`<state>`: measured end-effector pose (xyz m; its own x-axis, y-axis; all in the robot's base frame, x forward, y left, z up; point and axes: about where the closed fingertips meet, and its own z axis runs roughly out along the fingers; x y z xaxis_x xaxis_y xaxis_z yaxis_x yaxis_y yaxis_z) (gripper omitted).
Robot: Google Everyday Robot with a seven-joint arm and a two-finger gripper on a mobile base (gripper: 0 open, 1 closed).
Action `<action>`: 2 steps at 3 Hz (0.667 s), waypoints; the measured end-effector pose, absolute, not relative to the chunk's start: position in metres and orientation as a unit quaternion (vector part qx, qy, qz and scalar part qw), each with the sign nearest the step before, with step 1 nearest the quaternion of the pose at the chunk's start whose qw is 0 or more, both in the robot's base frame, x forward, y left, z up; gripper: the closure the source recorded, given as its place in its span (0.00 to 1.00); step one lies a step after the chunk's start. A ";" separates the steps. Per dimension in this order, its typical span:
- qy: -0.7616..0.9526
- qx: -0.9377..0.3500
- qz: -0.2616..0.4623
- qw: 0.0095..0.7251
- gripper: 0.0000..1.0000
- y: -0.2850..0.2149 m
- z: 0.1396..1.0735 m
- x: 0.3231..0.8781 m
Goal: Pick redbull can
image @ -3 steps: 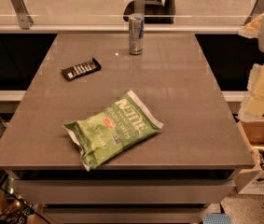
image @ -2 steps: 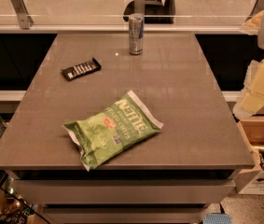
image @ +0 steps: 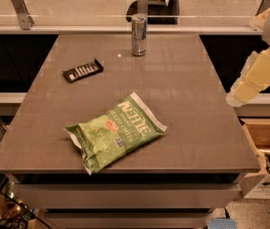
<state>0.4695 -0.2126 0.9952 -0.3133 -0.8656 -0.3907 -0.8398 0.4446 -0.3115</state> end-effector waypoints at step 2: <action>0.834 -0.428 0.015 0.347 0.00 -0.213 0.986 0.502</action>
Offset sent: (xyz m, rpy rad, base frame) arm 0.0589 -0.0017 -0.0156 0.3527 -0.1775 -0.2567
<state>0.5025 -0.2128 0.9863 -0.3920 -0.7038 -0.5924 -0.7245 0.6331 -0.2727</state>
